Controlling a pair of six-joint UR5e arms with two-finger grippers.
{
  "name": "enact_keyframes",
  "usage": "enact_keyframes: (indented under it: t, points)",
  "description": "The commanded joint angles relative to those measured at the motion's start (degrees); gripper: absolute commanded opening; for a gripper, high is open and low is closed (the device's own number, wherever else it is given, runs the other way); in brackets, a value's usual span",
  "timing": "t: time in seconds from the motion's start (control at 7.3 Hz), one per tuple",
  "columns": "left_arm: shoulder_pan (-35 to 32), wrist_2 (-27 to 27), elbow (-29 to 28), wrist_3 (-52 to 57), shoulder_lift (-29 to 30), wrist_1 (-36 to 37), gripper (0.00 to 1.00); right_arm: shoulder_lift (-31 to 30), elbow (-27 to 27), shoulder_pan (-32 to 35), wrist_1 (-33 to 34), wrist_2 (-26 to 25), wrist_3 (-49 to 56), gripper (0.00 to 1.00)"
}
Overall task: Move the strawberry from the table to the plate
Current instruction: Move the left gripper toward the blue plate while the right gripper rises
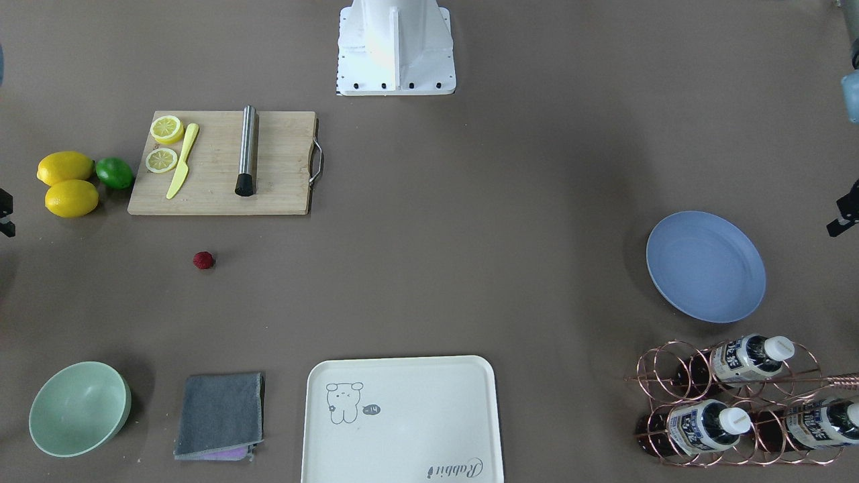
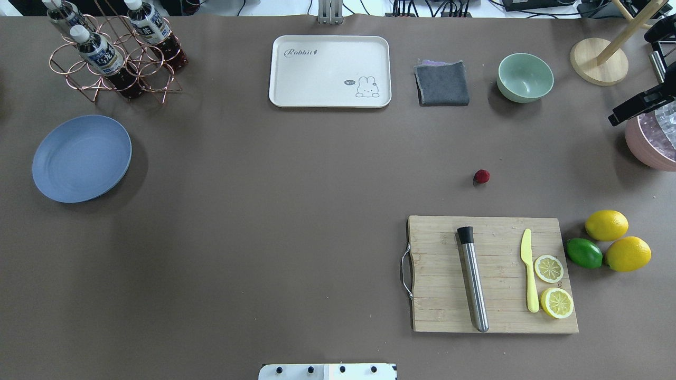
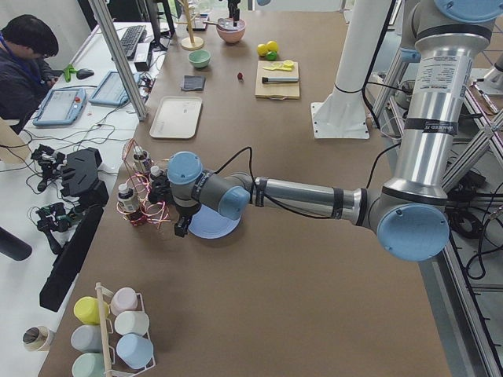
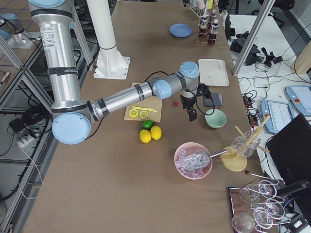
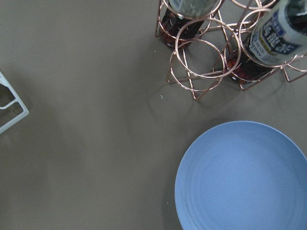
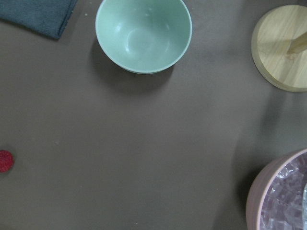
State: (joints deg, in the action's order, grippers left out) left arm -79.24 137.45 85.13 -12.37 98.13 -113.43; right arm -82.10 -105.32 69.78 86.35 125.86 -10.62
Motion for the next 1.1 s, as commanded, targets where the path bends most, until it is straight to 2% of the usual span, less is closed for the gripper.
enact_keyframes:
  t: [0.0, 0.41, 0.55, 0.96]
  points:
    - [6.4, -0.3, -11.2, -8.3, 2.6, -14.3, 0.99, 2.4, -1.5, -1.8, 0.0, 0.7, -1.5, 1.0]
    - [8.4, -2.4, -15.2, -12.9, 3.2, -16.3, 0.97, 2.8, -1.8, -3.3, -0.6, 0.5, -4.3, 1.0]
    - [8.4, -2.4, -17.6, -14.1, 3.2, -19.3, 0.97, 2.5, -1.4, -3.6, -3.4, 0.3, -4.4, 1.0]
    - [9.6, -2.3, -21.1, -16.9, 2.7, -25.4, 0.97, 2.4, -1.4, -4.3, -4.1, -0.3, -4.3, 1.0]
